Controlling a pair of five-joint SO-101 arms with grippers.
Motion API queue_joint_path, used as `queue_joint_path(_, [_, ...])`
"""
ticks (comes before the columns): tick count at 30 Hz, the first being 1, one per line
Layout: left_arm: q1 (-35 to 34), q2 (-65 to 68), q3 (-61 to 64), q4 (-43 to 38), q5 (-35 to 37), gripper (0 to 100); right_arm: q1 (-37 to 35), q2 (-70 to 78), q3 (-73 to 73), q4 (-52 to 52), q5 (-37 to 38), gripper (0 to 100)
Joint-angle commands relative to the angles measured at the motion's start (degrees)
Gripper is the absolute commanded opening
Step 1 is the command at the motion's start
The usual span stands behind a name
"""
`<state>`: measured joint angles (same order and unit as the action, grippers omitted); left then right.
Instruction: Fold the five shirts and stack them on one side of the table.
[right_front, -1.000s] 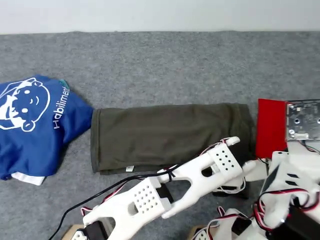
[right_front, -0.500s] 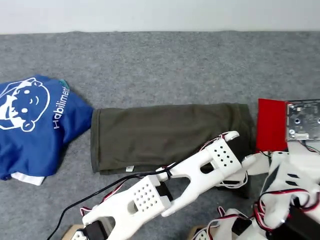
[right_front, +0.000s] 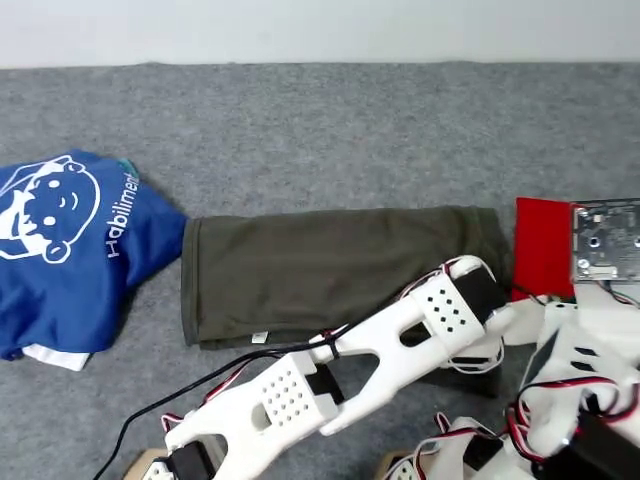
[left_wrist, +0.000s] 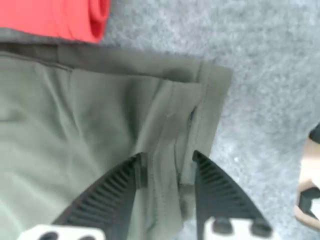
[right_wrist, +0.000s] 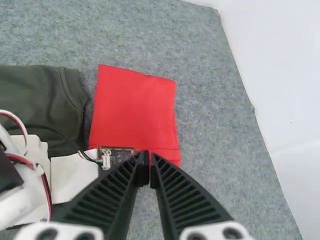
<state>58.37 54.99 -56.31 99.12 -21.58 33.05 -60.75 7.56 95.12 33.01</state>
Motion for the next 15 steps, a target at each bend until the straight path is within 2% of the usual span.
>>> queue_joint_path(1, [-0.53,-4.57,0.84,1.23,-0.62,16,-0.4,0.75,0.7,-1.89,-0.44,0.9])
queue_joint_path(15, [-4.31,2.29,0.92,0.09,-0.7,16,-0.4,0.66,2.9,-3.91,-0.18,0.9])
